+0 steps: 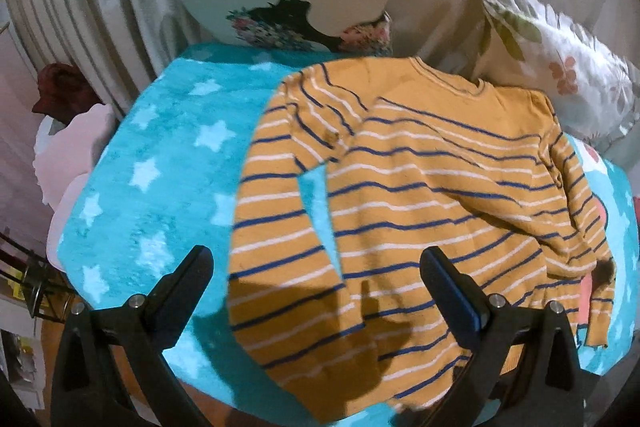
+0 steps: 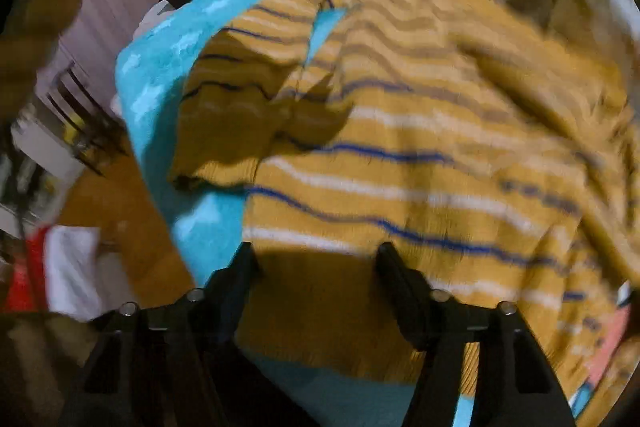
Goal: Fold small clothes
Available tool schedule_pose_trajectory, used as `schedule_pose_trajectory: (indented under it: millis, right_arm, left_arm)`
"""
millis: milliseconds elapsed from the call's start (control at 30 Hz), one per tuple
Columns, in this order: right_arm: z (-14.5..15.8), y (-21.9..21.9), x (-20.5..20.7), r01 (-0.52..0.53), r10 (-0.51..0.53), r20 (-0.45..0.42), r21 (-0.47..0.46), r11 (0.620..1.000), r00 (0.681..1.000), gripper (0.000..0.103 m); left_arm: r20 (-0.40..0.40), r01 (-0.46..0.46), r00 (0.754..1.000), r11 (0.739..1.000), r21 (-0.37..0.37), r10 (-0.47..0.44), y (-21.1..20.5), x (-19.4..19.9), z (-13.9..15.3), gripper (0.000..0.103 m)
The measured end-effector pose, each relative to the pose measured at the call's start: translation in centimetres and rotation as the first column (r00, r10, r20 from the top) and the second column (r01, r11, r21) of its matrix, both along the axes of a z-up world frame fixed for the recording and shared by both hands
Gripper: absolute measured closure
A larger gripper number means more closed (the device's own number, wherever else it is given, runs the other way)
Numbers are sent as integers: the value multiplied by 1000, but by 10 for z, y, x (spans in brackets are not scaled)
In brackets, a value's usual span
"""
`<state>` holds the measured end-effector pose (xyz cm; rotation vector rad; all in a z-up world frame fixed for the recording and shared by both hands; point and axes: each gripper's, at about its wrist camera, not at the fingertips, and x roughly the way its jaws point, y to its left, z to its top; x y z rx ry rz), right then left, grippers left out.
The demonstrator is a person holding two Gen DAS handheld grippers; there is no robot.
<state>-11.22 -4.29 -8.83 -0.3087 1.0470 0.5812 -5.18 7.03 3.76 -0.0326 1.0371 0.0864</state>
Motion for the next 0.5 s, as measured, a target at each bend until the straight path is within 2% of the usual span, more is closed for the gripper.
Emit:
schedule_pose_trajectory:
  millis: [33,67,200,233,333,433,500]
  right_arm:
    - [2,-1,3,13,-13,-4,-2,1000,1000,81]
    - [4,-4,9,23,-22,-48,34,999,999,90]
    - [0,-15,30,76,-29,-236,193,978,971,94]
    - [-2,-14,32,75,6,-296,260,963,955,95]
    - [-1,9,17,19,129,-368,372,928,921,95]
    - [-7,38,2,-54,235,-404,410,910,884,94]
    - [-12,47,-4,-58,223,-409,379,924,885,91]
  left_arm:
    - [5,-9,1000,1000,-2,9,6,0,4,0]
    - [12,-16,1000,1000,-1,16,12,0,9,0]
    - [38,-35,999,999,13,34,29,0,27,0]
    - [45,-42,998,999,20,41,35,1,32,0]
    - [61,-57,997,998,30,55,47,4,43,0]
    - [68,-66,996,998,10,65,52,7,48,0]
    - [71,-67,995,998,-8,67,49,9,47,0]
